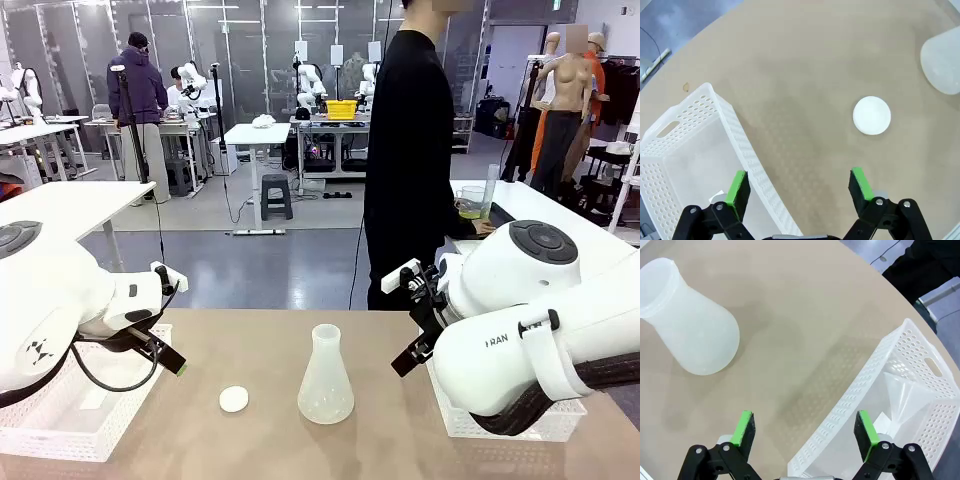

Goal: Prepare the solutions needed for the experiment.
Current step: Pick up the Plastic Funnel and insert it into the Big flask.

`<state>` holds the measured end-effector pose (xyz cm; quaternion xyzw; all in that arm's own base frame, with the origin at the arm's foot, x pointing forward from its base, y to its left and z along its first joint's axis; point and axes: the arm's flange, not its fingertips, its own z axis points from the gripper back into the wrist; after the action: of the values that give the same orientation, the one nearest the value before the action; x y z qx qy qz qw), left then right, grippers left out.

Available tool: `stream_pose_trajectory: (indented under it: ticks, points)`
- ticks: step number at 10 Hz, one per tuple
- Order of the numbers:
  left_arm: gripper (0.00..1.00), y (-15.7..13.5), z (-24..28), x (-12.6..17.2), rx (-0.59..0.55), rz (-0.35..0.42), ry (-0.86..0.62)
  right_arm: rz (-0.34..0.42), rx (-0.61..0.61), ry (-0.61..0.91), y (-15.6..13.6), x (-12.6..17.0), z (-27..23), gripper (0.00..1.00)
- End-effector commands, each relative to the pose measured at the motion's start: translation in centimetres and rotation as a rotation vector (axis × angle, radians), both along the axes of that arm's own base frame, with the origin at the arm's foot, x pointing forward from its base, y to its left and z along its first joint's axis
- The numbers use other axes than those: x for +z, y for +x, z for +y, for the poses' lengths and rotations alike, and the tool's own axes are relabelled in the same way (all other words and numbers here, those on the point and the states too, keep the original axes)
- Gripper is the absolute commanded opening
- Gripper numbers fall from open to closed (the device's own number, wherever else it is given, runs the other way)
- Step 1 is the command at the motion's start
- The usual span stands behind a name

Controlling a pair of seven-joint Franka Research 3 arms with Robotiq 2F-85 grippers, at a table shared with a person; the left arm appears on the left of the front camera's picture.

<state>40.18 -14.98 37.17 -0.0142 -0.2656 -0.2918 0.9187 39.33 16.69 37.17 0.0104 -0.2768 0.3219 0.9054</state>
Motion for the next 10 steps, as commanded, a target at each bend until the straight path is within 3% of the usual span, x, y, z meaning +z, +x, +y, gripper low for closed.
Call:
stream_pose_trajectory:
  ticks: [1, 10]
  points:
    - [1.0, -0.01, -0.02, 0.0, 0.0, 0.0, 0.0, 0.0, 0.0, 0.0, 0.0, 0.0, 0.0, 1.0]
    - [1.0, -0.01, -0.02, 0.0, 0.0, 0.0, 0.0, 0.0, 0.0, 0.0, 0.0, 0.0, 0.0, 1.0]
